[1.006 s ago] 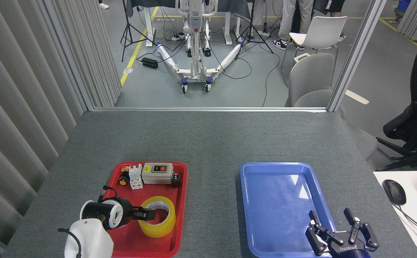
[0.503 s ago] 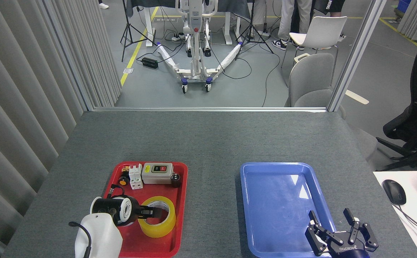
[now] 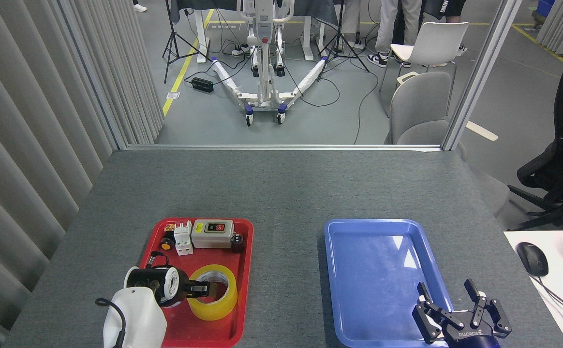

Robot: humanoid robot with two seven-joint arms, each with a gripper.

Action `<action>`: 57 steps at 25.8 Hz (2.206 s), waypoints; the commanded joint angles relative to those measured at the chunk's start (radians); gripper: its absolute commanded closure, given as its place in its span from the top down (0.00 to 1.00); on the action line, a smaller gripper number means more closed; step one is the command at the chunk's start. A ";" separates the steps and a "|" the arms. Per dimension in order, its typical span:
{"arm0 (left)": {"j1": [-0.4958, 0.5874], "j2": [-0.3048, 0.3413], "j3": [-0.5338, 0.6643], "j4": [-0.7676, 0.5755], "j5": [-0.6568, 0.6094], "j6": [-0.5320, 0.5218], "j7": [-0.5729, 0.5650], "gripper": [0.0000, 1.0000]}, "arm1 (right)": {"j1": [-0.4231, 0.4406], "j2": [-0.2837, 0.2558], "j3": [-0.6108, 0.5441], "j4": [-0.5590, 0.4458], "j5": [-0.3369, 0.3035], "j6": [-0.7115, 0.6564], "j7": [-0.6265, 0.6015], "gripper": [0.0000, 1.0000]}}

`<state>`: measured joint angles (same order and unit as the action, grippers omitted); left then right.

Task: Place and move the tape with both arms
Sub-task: 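Close the left gripper on the edge of the yellow tape roll, then lift the tape with the left gripper and carry it toward the blue tray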

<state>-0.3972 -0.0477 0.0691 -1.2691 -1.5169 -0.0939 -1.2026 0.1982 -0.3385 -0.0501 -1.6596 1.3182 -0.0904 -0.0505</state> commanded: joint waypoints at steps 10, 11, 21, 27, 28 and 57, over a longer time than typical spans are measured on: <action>0.000 0.008 0.000 0.013 -0.005 -0.012 0.029 0.54 | -0.008 -0.002 -0.002 0.008 0.003 0.000 0.000 1.00; 0.001 0.009 0.000 0.014 -0.005 -0.012 0.029 0.53 | -0.008 -0.002 -0.002 0.008 0.003 0.000 0.000 1.00; 0.001 0.022 0.000 0.022 -0.057 -0.013 0.031 0.51 | -0.011 -0.008 -0.002 0.011 0.003 0.000 0.000 1.00; 0.001 0.031 0.000 0.031 -0.089 -0.012 0.044 0.51 | -0.014 -0.016 -0.051 0.011 0.003 -0.002 0.000 1.00; 0.001 0.032 0.000 0.033 -0.089 -0.012 0.046 0.51 | -0.014 -0.017 -0.051 0.011 0.003 -0.002 0.000 1.00; 0.158 0.003 0.179 -0.179 1.176 0.042 -0.054 0.00 | -0.043 -0.019 -0.080 0.011 0.001 -0.009 0.000 1.00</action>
<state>-0.2783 -0.0396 0.2649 -1.4219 -0.4522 -0.0524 -1.2506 0.1539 -0.3652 -0.1308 -1.6497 1.3192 -0.0976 -0.0447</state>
